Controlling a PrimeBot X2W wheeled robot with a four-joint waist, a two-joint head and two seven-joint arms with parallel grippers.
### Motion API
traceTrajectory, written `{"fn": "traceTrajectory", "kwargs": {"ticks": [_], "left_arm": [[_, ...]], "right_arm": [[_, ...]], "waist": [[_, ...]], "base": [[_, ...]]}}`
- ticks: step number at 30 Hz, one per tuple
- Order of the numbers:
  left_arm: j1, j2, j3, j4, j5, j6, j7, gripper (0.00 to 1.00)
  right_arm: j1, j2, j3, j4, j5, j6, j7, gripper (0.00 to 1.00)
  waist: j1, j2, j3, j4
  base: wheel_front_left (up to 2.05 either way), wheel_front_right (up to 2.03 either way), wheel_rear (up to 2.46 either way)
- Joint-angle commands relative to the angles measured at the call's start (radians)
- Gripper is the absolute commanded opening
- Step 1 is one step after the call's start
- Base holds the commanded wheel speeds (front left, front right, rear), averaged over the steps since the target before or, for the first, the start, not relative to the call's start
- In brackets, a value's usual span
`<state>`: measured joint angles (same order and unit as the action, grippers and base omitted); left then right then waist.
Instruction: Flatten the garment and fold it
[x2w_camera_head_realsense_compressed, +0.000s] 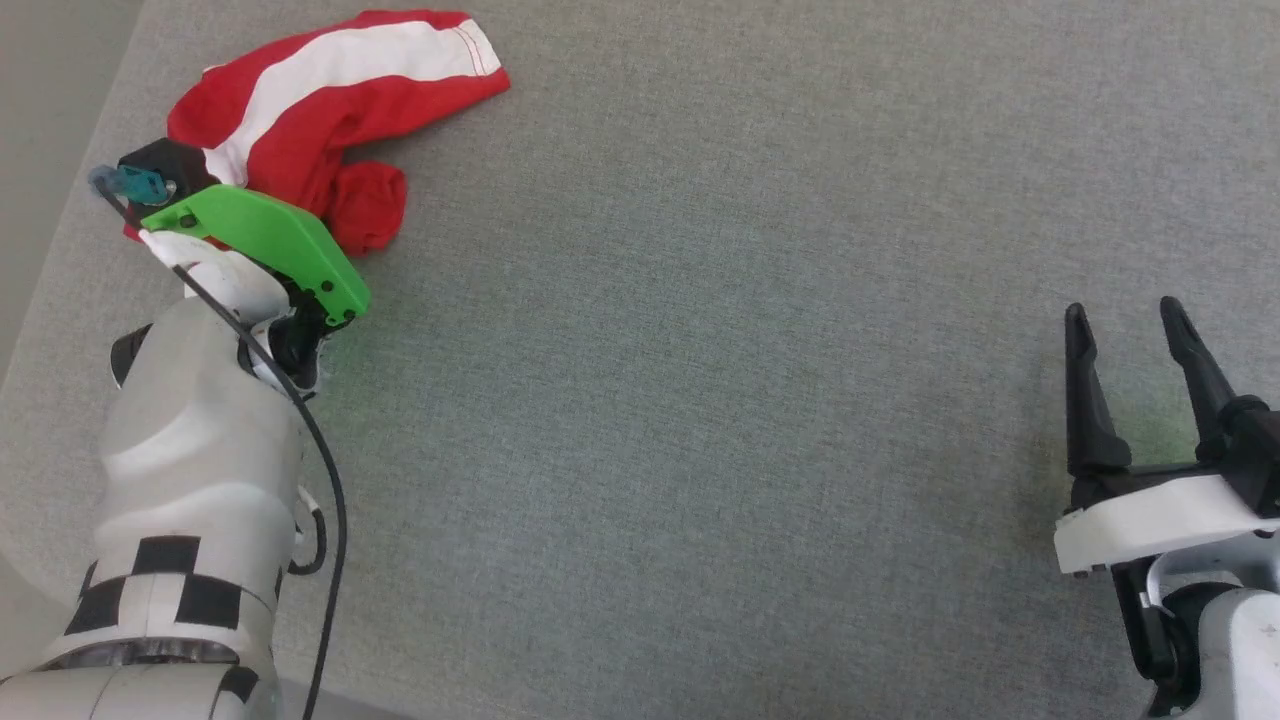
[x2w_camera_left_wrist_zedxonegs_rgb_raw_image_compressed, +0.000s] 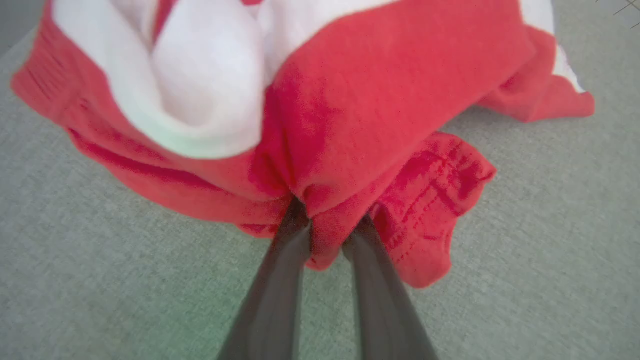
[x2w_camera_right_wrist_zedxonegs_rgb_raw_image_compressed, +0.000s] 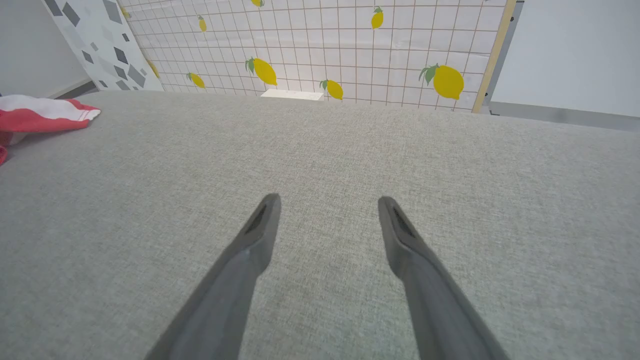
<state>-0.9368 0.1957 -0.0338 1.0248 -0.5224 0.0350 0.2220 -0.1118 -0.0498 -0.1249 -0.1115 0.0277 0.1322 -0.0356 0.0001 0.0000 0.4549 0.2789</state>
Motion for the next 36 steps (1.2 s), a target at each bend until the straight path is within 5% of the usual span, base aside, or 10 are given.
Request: {"fn": "traceTrajectory", "kwargs": {"ticks": [1,6,13,23,30,36], "left_arm": [[0.006,-0.016,0.001,0.004,-0.001,-0.002,-0.03,0.0],[-0.032,0.02,0.009,-0.033,0.008,-0.013,-0.159,0.0],[-0.133,0.064,-0.018,-0.122,0.017,-0.105,-0.217,0.0],[-0.186,-0.022,-0.114,-0.337,-0.069,-0.163,-0.131,0.0],[0.033,-0.108,-0.222,-0.456,-0.145,-0.165,-0.054,0.0],[0.355,-0.14,-0.394,-0.383,-0.149,-0.142,0.024,0.0]], "right_arm": [[-0.009,0.0,0.003,0.006,0.009,-0.002,-0.009,1.0],[-0.009,0.0,0.022,0.056,0.041,-0.002,-0.038,1.0],[-0.003,0.0,0.046,0.165,0.113,-0.002,-0.109,1.0],[0.022,0.0,0.055,0.285,0.18,-0.002,-0.18,1.0],[0.038,0.0,0.04,0.319,0.196,-0.002,-0.202,1.0],[0.041,0.0,0.039,0.337,0.208,-0.002,-0.213,1.0]], "waist": [[-0.0001,0.0,-0.019,0.002],[-0.0001,0.0,-0.088,0.0],[-0.0001,0.0,-0.228,-0.025],[-0.0001,0.0,-0.382,-0.105],[-0.0001,0.0,-0.403,-0.197],[-0.0001,0.0,-0.376,-0.311]], "base": [[0.0,0.0,0.0],[0.0,0.0,0.0],[0.0,0.0,0.0],[0.0,0.0,0.0],[0.0,0.0,0.0],[0.0,0.0,0.0]]}}
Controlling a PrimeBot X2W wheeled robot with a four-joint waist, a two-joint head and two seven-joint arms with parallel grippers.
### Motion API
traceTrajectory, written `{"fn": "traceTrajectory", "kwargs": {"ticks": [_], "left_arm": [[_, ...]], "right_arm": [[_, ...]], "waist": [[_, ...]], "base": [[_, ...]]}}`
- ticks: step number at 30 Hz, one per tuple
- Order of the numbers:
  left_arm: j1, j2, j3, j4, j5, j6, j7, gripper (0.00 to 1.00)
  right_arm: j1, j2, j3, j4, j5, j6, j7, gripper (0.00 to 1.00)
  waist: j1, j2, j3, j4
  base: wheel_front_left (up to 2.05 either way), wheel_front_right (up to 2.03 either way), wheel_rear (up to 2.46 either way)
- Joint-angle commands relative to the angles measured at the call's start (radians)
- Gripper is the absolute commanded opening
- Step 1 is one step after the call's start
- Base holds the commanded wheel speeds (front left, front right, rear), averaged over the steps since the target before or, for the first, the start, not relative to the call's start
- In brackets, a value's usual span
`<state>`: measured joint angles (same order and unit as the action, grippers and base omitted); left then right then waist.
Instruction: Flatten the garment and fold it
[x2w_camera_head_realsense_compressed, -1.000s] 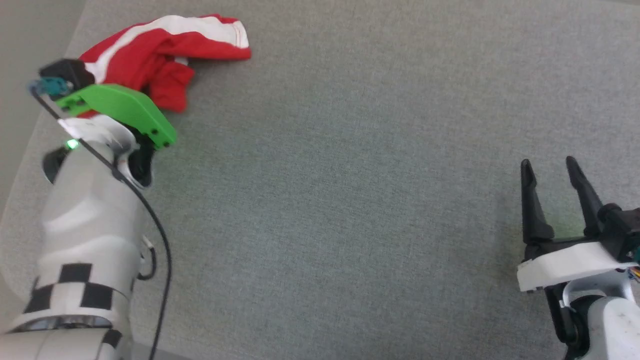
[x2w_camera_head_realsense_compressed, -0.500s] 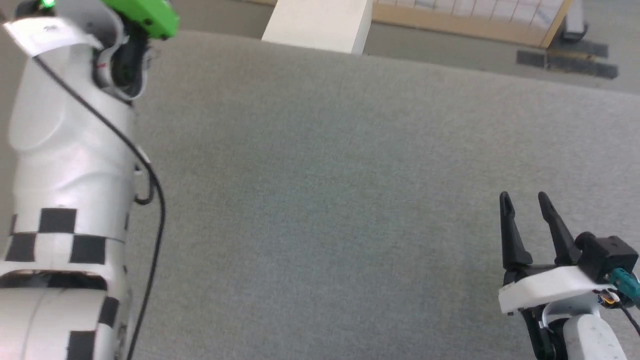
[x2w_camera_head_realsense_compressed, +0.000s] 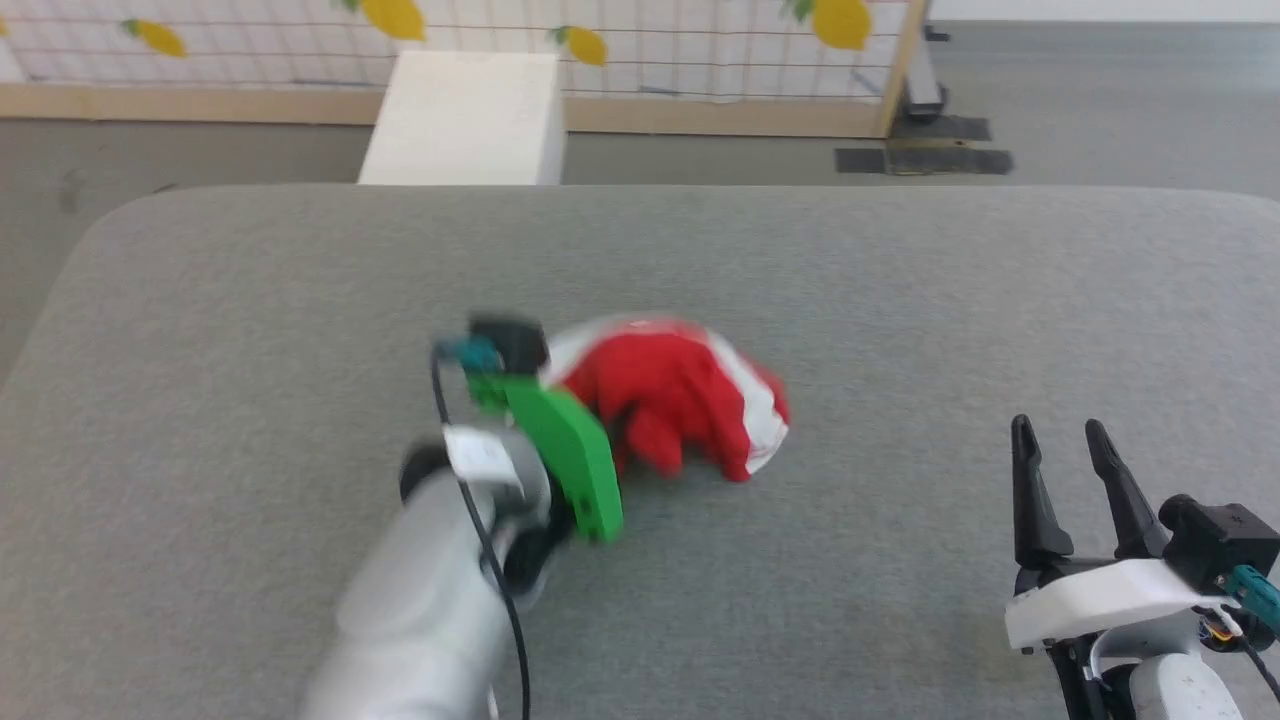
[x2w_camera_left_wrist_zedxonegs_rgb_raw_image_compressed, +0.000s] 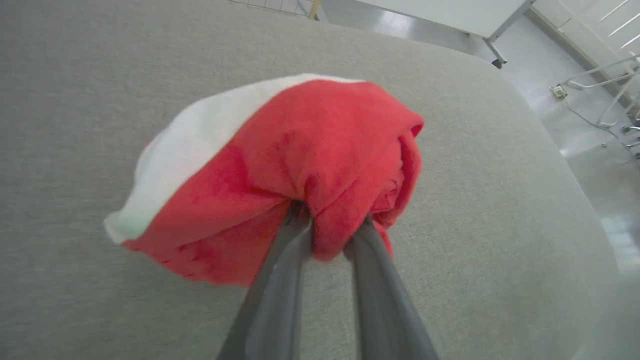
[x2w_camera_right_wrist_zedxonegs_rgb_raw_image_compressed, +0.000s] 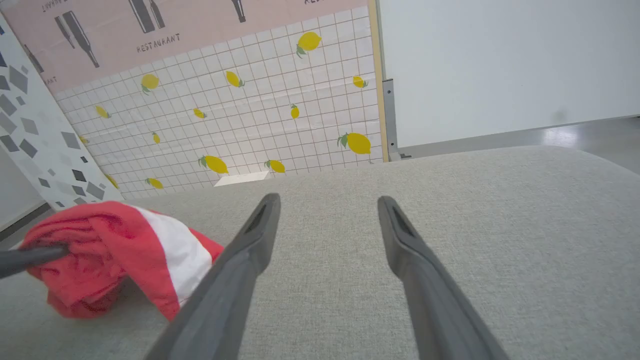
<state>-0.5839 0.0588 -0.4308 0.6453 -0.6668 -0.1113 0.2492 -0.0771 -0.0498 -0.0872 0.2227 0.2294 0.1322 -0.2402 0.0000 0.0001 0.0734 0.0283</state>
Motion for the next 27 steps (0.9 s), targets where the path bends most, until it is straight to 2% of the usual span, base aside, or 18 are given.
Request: {"fn": "traceTrajectory", "kwargs": {"ticks": [1,5,6,7,13,18,22,24,27], "left_arm": [[0.036,-0.004,-0.016,0.012,-0.015,0.009,0.017,0.0],[0.118,-0.007,-0.063,0.044,-0.05,0.033,0.09,0.0],[0.126,-0.007,-0.069,0.04,-0.056,0.037,0.1,0.79],[0.131,-0.008,-0.066,0.031,-0.067,0.045,0.106,1.0],[0.151,0.024,0.003,-0.111,-0.122,0.083,0.104,1.0],[0.202,0.078,0.115,-0.309,-0.173,0.138,0.058,1.0],[0.257,0.17,0.153,-0.443,-0.078,0.136,-0.092,1.0],[0.294,0.202,0.172,-0.471,-0.012,0.146,-0.209,1.0],[0.347,0.219,0.185,-0.487,0.097,0.164,-0.424,1.0]], "right_arm": [[0.007,0.0,0.001,0.005,0.009,-0.002,-0.01,1.0],[0.012,0.0,-0.004,0.012,0.015,-0.002,-0.015,1.0],[0.013,0.0,-0.005,0.013,0.016,-0.002,-0.016,1.0],[0.015,0.0,-0.006,0.015,0.018,-0.002,-0.016,1.0],[0.022,0.0,-0.011,0.026,0.026,-0.002,-0.019,1.0],[0.026,0.0,-0.002,0.032,0.033,-0.002,-0.021,1.0],[0.028,0.0,0.009,0.04,0.037,-0.002,-0.021,1.0],[0.028,0.0,0.018,0.048,0.038,-0.002,-0.021,1.0],[0.029,0.0,0.007,0.062,0.036,-0.002,0.003,1.0]], "waist": [[0.0,-0.0001,0.009,-0.072],[0.0,-0.0001,0.009,-0.09],[0.0,-0.0001,0.008,-0.091],[0.0,-0.0001,0.005,-0.091],[0.0,-0.0001,-0.019,-0.059],[0.0,-0.0001,-0.041,-0.022],[0.0,-0.0001,-0.05,0.006],[0.0,-0.0001,-0.05,0.013],[0.0,-0.0001,-0.048,0.033]], "base": [[0.0,0.0,0.0],[0.0,0.0,0.0],[0.0,0.0,0.0],[0.0,0.0,0.0],[0.0,0.0,0.0],[0.0,0.0,0.0],[0.0,0.0,0.0],[0.0,0.0,0.0],[0.0,0.0,0.0]]}}
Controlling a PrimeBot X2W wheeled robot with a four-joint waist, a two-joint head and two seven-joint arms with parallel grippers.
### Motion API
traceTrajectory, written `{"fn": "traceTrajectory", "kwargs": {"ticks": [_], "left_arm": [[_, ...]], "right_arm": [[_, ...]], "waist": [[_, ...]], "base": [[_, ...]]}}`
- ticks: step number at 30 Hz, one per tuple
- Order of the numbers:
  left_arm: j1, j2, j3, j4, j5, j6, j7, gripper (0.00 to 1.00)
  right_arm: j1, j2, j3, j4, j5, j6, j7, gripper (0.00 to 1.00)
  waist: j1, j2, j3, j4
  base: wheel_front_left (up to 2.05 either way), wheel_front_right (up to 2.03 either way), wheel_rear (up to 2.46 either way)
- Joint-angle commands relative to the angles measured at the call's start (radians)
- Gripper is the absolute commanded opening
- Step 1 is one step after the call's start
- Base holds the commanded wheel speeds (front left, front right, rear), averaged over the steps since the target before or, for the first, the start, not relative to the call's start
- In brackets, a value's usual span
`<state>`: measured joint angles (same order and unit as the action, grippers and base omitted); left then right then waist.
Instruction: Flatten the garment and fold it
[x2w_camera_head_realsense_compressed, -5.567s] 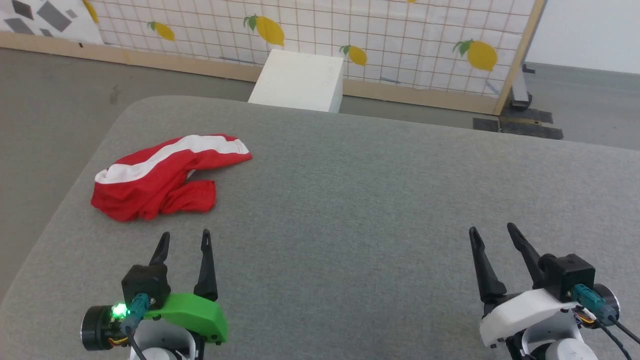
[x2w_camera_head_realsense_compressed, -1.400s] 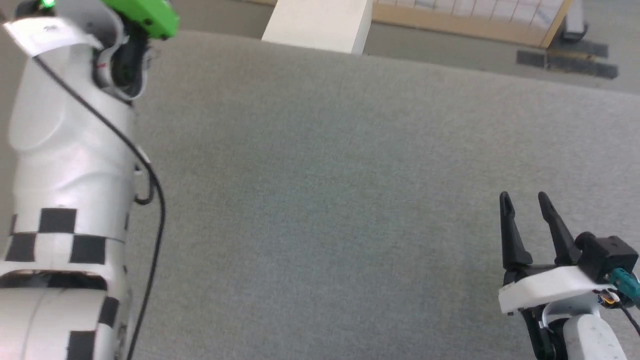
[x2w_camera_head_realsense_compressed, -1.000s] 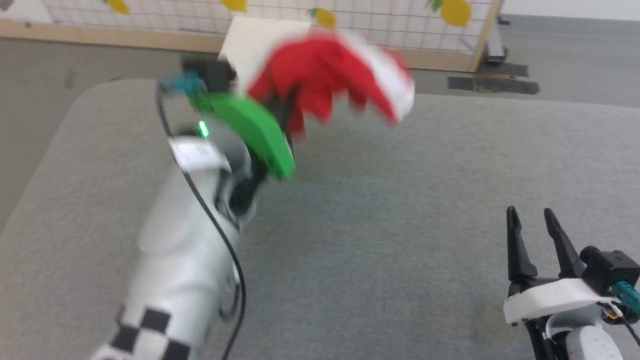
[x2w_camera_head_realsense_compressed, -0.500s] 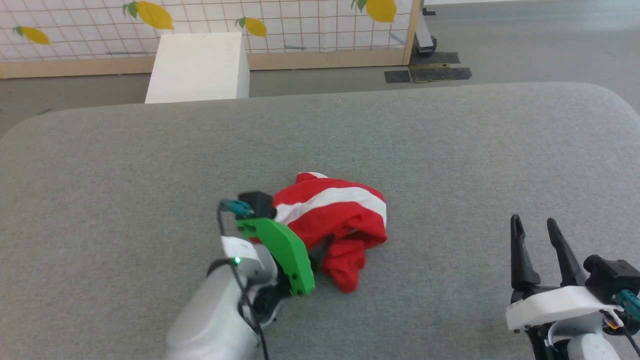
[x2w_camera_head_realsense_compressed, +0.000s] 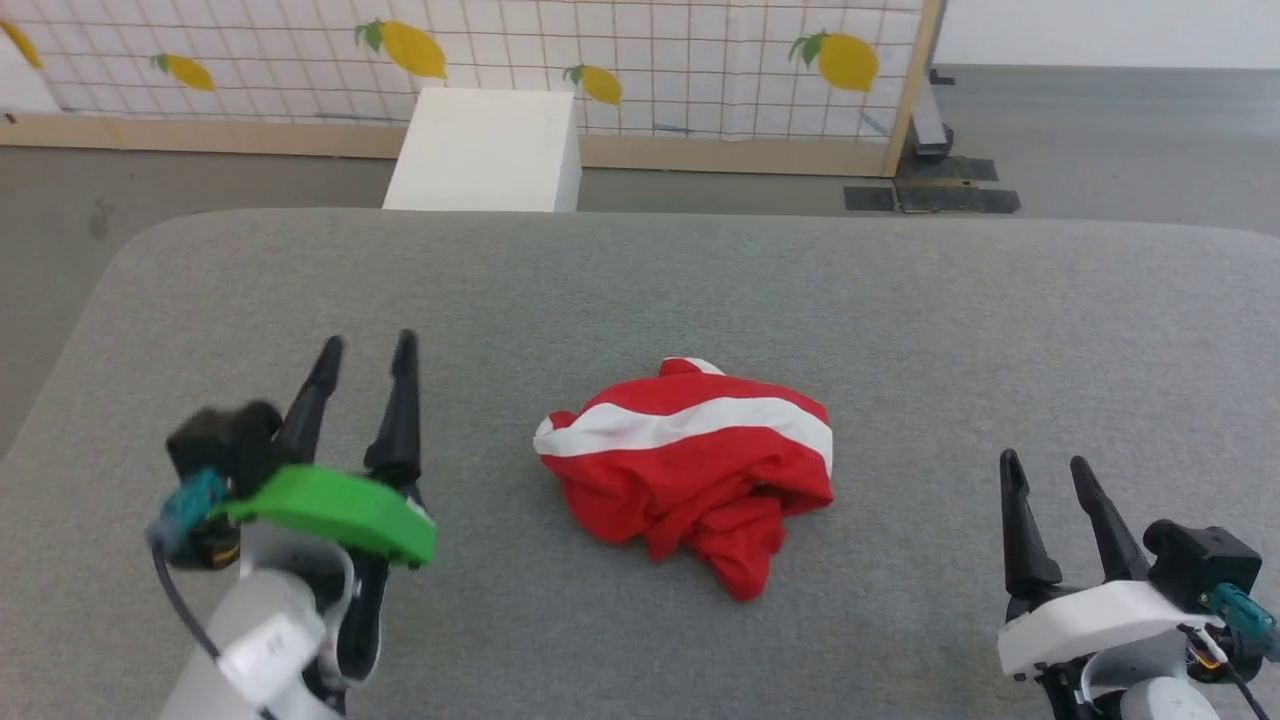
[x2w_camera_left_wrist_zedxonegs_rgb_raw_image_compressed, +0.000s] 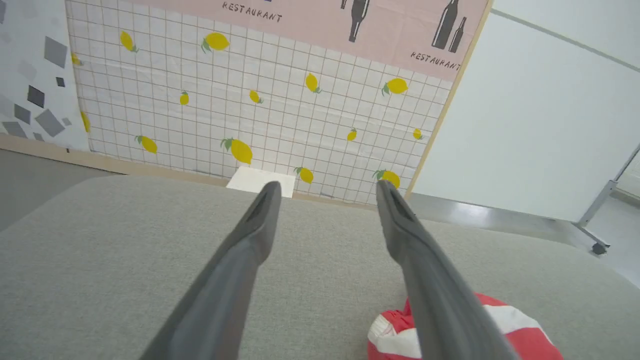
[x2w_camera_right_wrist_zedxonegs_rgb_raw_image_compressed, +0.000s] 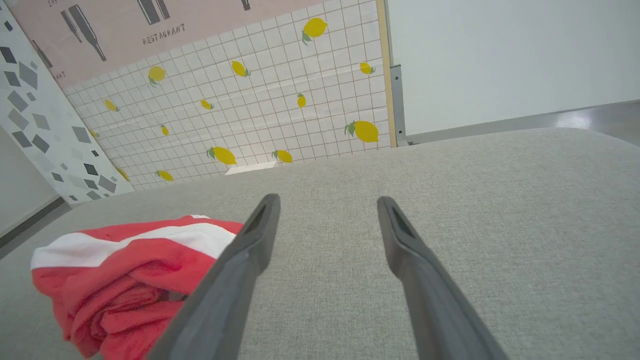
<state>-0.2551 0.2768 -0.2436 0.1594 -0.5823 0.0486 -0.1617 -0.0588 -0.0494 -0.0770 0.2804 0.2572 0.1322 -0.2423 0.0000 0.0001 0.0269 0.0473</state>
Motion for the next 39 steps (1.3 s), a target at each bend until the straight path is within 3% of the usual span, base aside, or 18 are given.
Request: {"fn": "traceTrajectory", "kwargs": {"ticks": [1,9,12,16,20,24,25,26,32,39], "left_arm": [[0.033,-0.001,-0.002,0.0,0.036,0.009,-0.051,1.0],[0.124,-0.076,0.044,-0.053,0.168,0.025,-0.099,1.0],[0.14,-0.112,0.069,-0.055,0.18,0.011,-0.1,1.0],[0.133,-0.146,0.092,-0.046,0.189,-0.022,-0.1,1.0],[0.115,-0.169,0.108,-0.029,0.202,-0.053,-0.1,1.0],[0.105,-0.185,0.128,-0.014,0.213,-0.073,-0.1,1.0],[0.105,-0.189,0.133,-0.01,0.215,-0.078,-0.1,1.0],[0.105,-0.192,0.137,-0.007,0.215,-0.083,-0.1,1.0],[0.115,-0.204,0.161,0.002,0.224,-0.105,-0.1,1.0],[0.134,-0.215,0.169,0.008,0.228,-0.123,-0.1,1.0]], "right_arm": [[0.01,-0.001,-0.004,0.011,0.012,-0.002,0.027,1.0],[-0.09,-0.001,0.068,0.043,-0.031,-0.002,0.354,1.0],[-0.18,-0.001,0.133,0.076,-0.084,-0.002,0.54,1.0],[-0.289,-0.001,0.209,0.143,-0.157,-0.002,0.689,1.0],[-0.34,-0.001,0.24,0.222,-0.181,-0.002,0.734,1.0],[-0.364,-0.001,0.251,0.28,-0.175,-0.002,0.713,1.0],[-0.371,-0.001,0.254,0.287,-0.164,-0.002,0.691,0.27],[-0.377,-0.001,0.255,0.289,-0.161,-0.002,0.666,0.02],[-0.4,-0.017,0.179,0.283,-0.136,-0.002,0.565,0.0],[-0.333,-0.102,-0.056,0.161,-0.21,-0.002,0.571,0.0]], "waist": [[0.0,-0.0001,0.002,0.019],[0.0,-0.0001,0.048,0.057],[0.0,-0.0001,0.08,0.067],[0.0,-0.0001,0.117,0.086],[0.0,-0.0001,0.138,0.105],[0.0,-0.0001,0.144,0.109],[0.0,-0.0001,0.143,0.108],[0.0,-0.0001,0.14,0.104],[0.0,-0.0001,0.111,0.069],[0.0,-0.0001,0.083,0.037]], "base": [[0.0,0.0,0.0],[0.0,0.0,0.0],[0.0,0.0,0.0],[0.0,0.0,0.0],[0.0,0.0,0.0],[0.0,0.0,0.0],[0.0,0.0,0.0],[0.0,0.0,0.0],[0.0,0.0,0.0],[0.0,0.0,0.0]]}}
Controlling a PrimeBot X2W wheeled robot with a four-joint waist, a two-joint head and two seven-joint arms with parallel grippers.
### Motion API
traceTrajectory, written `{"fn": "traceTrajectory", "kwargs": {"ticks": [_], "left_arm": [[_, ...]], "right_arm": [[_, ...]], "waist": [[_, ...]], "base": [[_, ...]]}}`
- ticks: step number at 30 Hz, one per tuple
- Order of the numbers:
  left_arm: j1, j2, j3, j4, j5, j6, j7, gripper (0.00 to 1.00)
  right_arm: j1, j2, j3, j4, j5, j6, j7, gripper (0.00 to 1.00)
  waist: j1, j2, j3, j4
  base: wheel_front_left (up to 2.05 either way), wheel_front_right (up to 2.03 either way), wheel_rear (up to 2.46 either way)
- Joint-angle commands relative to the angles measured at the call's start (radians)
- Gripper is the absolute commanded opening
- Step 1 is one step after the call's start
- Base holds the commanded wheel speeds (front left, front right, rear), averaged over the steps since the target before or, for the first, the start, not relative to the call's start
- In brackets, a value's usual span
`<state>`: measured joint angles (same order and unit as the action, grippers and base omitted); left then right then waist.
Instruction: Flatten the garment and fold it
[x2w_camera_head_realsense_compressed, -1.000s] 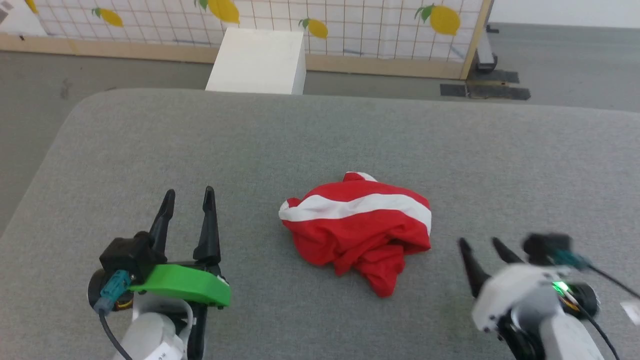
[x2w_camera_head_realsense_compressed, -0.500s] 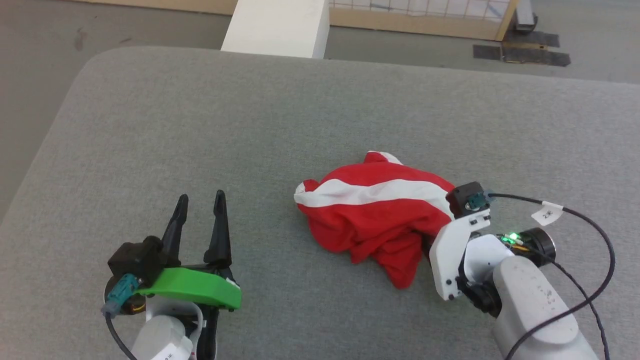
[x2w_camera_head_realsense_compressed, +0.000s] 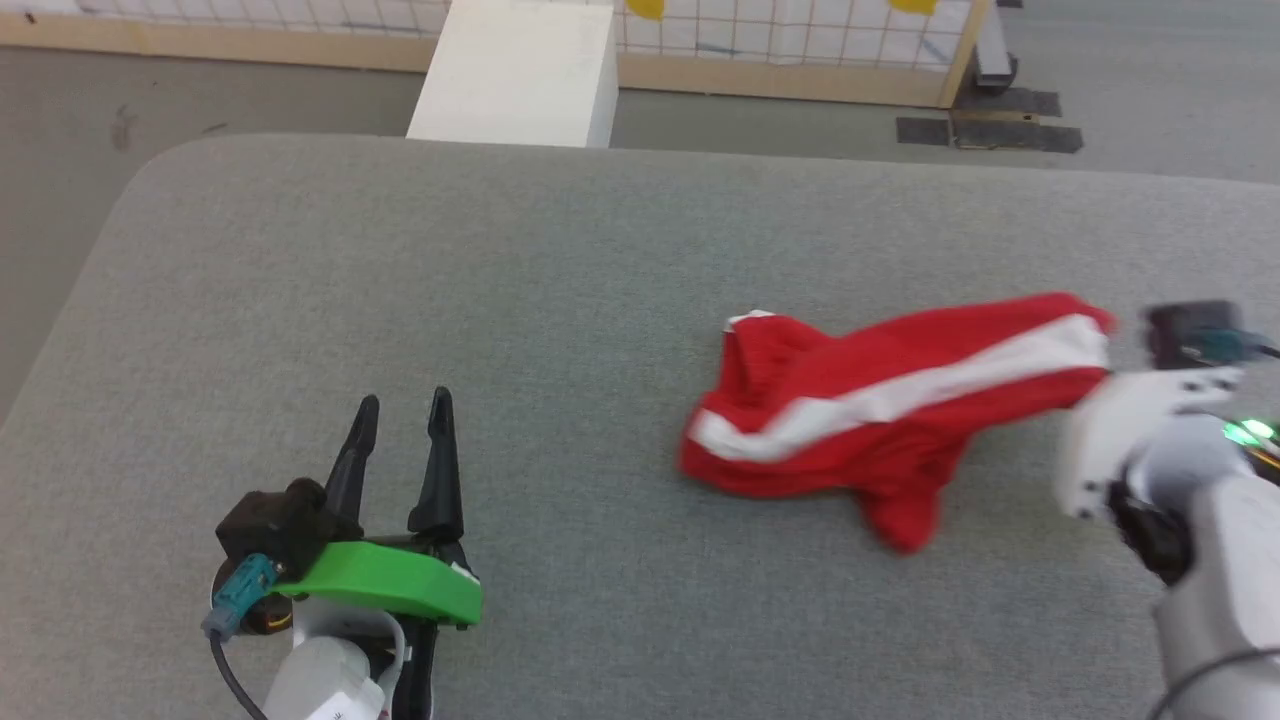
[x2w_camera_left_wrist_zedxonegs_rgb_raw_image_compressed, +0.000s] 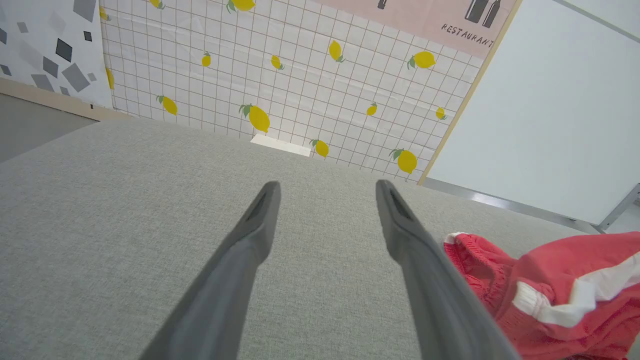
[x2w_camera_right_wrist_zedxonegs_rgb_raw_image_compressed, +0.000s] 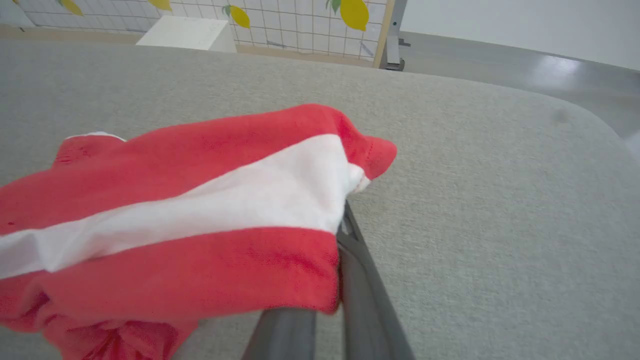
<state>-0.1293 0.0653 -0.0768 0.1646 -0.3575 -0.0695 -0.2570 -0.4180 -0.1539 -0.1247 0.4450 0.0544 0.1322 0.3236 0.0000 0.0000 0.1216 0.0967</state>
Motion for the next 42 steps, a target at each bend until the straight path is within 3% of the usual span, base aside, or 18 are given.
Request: {"fn": "traceTrajectory", "kwargs": {"ticks": [1,6,7,8,15,16,19,21,25,29,33,34,35,42], "left_arm": [[0.01,-0.005,0.001,0.005,0.002,-0.006,-0.005,1.0],[0.02,-0.009,-0.003,0.022,-0.003,-0.014,-0.005,1.0],[0.021,-0.009,-0.004,0.026,-0.004,-0.015,-0.005,1.0],[0.021,-0.01,-0.006,0.031,-0.006,-0.016,-0.005,1.0],[-0.01,-0.013,-0.025,0.037,-0.063,-0.024,0.004,1.0],[-0.051,-0.014,-0.081,0.024,-0.108,-0.031,0.085,1.0],[-0.108,-0.014,-0.171,0.006,-0.14,-0.037,0.221,1.0],[-0.154,-0.015,-0.252,0.012,-0.178,-0.039,0.365,1.0],[-0.251,0.004,-0.364,0.076,-0.153,-0.033,0.619,1.0],[-0.324,0.036,-0.405,0.144,-0.113,-0.02,0.753,1.0],[-0.348,0.046,-0.412,0.188,-0.109,-0.012,0.797,1.0],[-0.347,0.045,-0.411,0.197,-0.116,-0.011,0.807,0.77],[-0.347,0.043,-0.41,0.2,-0.122,-0.012,0.807,0.01],[-0.329,0.025,-0.369,0.15,-0.179,-0.005,0.732,0.0]], "right_arm": [[0.047,0.002,-0.039,-0.016,-0.018,-0.002,0.017,0.0],[0.162,0.047,-0.138,-0.024,-0.041,-0.002,0.124,0.0],[0.173,0.055,-0.139,-0.029,-0.04,-0.002,0.124,0.29],[0.185,0.062,-0.138,-0.04,-0.041,-0.002,0.117,0.98],[0.241,0.098,-0.239,-0.187,0.032,-0.002,-0.022,1.0],[0.274,0.103,-0.281,-0.261,0.085,-0.002,-0.061,1.0],[0.307,0.103,-0.28,-0.302,0.132,-0.002,-0.091,1.0],[0.324,0.103,-0.269,-0.317,0.157,-0.002,-0.103,1.0],[0.331,0.103,-0.235,-0.317,0.191,-0.002,-0.116,1.0],[0.327,0.103,-0.209,-0.302,0.22,-0.002,-0.133,1.0],[0.326,0.104,-0.199,-0.285,0.236,-0.002,-0.15,1.0],[0.327,0.104,-0.2,-0.28,0.238,-0.002,-0.156,1.0],[0.327,0.104,-0.202,-0.276,0.239,-0.002,-0.16,1.0],[0.321,0.104,-0.213,-0.263,0.229,-0.002,-0.175,1.0]], "waist": [[0.0,0.0,-0.014,-0.016],[0.0,0.0,-0.02,-0.035],[0.0,0.0,-0.021,-0.039],[0.0,0.0,-0.022,-0.041],[0.0,0.0,-0.037,-0.067],[0.0,0.0,-0.042,-0.088],[0.0,0.0,-0.04,-0.114],[0.0,0.0,-0.037,-0.137],[0.0,0.0,-0.015,-0.186],[0.0,0.0,0.009,-0.225],[0.0,0.0,0.027,-0.247],[0.0,0.0,0.03,-0.249],[0.0,0.0,0.032,-0.25],[0.0,0.0,0.033,-0.215]], "base": [[0.0,0.0,0.0],[0.0,0.0,0.0],[0.0,0.0,0.0],[0.0,0.0,0.0],[0.0,0.0,0.0],[0.0,0.0,0.0],[0.0,0.0,0.0],[0.0,0.0,0.0],[0.0,0.0,0.0],[0.0,0.0,0.0],[0.0,0.0,0.0],[0.0,0.0,0.0],[0.0,0.0,0.0],[0.0,0.0,0.0]]}}
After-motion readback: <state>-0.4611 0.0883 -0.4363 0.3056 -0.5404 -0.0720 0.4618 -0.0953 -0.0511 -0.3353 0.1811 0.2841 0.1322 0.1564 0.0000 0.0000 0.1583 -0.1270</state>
